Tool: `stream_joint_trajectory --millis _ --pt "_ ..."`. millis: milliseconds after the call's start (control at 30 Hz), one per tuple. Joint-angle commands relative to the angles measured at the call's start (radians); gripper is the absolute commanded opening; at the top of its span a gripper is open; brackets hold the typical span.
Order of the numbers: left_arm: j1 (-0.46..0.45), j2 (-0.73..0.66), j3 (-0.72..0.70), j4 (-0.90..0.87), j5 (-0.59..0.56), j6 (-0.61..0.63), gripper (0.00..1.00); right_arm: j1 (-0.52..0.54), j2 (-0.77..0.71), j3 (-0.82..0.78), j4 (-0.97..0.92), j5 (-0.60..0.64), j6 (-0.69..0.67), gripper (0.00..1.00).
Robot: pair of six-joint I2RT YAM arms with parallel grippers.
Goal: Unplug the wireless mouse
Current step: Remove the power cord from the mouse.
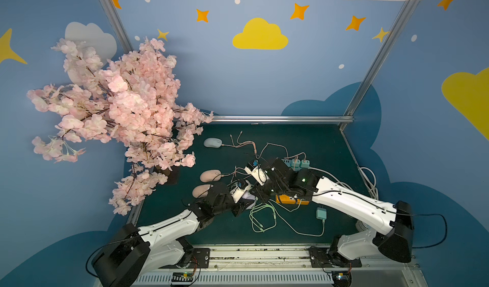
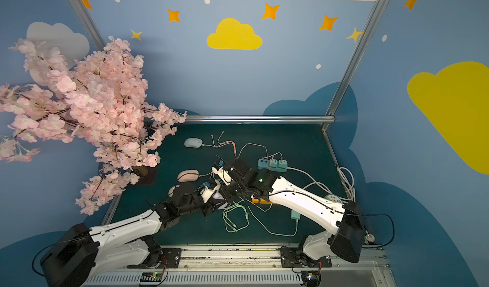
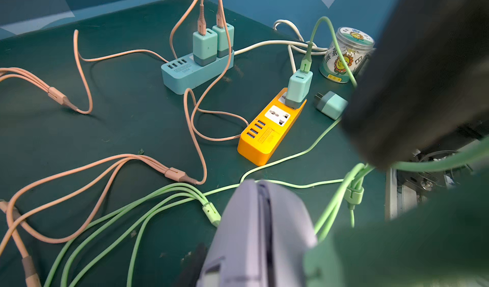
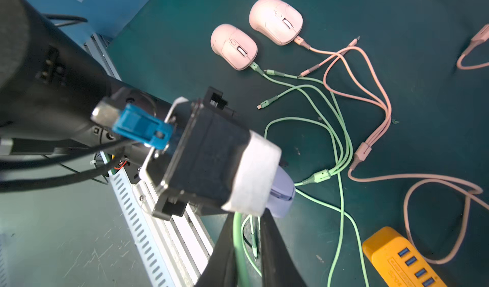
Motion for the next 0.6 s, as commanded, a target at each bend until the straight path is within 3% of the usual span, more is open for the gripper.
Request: stream_joint_trajectory --millis 0,200,333,500,567 --pt "-0.005 -0.012 0.033 0.013 0.019 -0.004 0.33 0.005 0.018 0.027 0.035 0.005 0.016 0.18" --pt "-0.007 -0.014 0.036 0.008 0.02 -0.006 0.33 0.011 0.033 0.026 0.046 -0.021 0.031 0.17" --pt "-0.007 -0.02 0.035 0.006 0.016 -0.008 0.34 0.011 0.028 0.025 0.037 -0.006 0.038 0.0" --pt "-0.007 -0.036 0.025 0.013 -0.003 -0.012 0.52 0.012 0.001 0.023 0.023 0.011 0.045 0.0" --pt "-0.008 -0.047 0.019 0.023 -0.011 -0.02 0.68 0.011 -0.015 0.02 0.027 0.014 0.051 0.0"
